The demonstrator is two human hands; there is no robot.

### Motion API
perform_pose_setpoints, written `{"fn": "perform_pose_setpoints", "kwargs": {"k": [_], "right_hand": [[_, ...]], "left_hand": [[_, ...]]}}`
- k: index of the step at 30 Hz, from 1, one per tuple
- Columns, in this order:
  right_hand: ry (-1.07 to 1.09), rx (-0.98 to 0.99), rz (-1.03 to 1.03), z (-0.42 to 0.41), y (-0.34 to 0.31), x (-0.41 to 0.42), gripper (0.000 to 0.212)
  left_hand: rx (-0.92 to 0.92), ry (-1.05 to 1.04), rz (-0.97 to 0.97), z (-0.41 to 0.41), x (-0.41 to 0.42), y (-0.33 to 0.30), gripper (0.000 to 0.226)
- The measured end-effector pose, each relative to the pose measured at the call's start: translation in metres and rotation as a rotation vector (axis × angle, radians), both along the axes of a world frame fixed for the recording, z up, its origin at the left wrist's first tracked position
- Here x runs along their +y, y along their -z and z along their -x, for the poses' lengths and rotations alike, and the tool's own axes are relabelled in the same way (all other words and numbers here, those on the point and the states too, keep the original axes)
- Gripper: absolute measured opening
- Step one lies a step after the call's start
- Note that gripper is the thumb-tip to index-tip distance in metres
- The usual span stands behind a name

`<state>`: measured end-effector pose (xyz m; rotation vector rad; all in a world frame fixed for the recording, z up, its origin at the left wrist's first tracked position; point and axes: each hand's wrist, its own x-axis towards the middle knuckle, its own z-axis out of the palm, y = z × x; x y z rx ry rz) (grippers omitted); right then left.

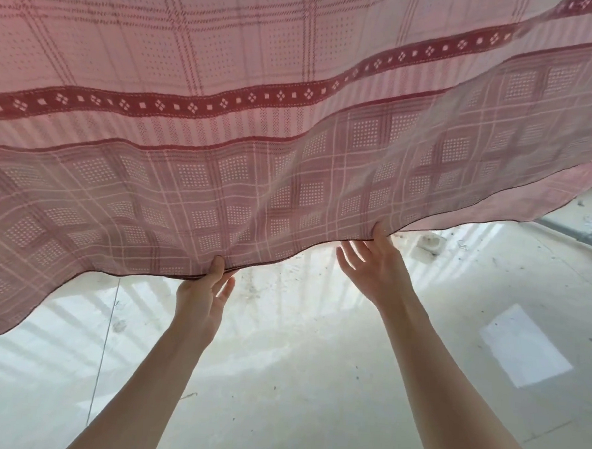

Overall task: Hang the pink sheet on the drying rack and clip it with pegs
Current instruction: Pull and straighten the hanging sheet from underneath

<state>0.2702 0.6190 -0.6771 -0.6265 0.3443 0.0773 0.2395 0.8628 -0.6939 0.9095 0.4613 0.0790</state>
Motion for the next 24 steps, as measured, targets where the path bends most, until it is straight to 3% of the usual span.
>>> {"fn": "perform_pose_setpoints", "kwargs": {"k": [4, 9, 12, 19, 24], "right_hand": [[0.047, 0.05, 0.03, 0.005, 0.015, -0.013, 0.018], [0.169, 0.063, -0.02, 0.006, 0.032, -0.017, 0.023], [0.224, 0.086, -0.183, 0.004, 0.044, -0.022, 0.024], [0.199, 0.059, -0.1, 0.013, 0.054, -0.009, 0.016], [0.097, -0.055, -0.338, 0.003, 0.029, 0.017, 0.023]], "left_hand": [[-0.009, 0.02, -0.052, 0.005, -0.004, 0.002, 0.017], [-0.028, 0.042, -0.077, 0.015, -0.016, 0.008, 0.016], [-0.033, 0.04, -0.091, 0.012, -0.022, 0.007, 0.017], [-0.029, 0.038, -0.123, 0.014, -0.015, 0.005, 0.016], [-0.019, 0.037, -0.128, 0.017, 0.001, 0.001, 0.012]]}}
